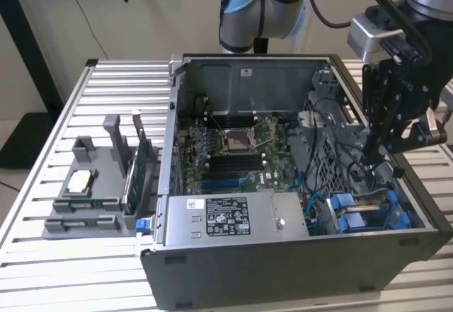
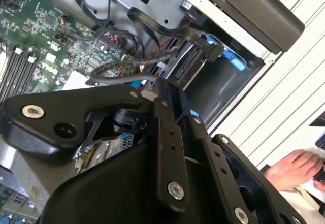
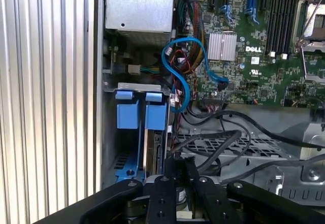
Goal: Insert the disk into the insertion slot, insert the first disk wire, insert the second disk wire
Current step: 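Insert the first disk wire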
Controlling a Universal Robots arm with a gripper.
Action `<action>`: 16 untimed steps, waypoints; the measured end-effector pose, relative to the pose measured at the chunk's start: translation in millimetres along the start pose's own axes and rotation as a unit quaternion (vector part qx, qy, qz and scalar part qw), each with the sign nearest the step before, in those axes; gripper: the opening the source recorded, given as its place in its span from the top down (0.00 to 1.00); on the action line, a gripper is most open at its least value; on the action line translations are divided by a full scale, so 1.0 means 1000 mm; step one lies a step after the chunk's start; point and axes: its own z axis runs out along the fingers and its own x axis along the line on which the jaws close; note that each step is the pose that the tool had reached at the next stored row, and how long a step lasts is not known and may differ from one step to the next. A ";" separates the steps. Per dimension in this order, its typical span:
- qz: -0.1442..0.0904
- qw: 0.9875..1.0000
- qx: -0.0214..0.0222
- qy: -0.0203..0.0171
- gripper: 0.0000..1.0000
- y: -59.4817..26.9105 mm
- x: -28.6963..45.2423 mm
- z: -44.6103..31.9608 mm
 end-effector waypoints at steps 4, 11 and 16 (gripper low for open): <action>0.000 1.000 -0.006 0.001 0.81 -0.0051 0.0013 0.0009; 0.000 1.000 -0.007 0.001 0.81 -0.0060 0.0015 0.0011; 0.000 1.000 -0.010 0.001 0.81 -0.0079 0.0024 0.0023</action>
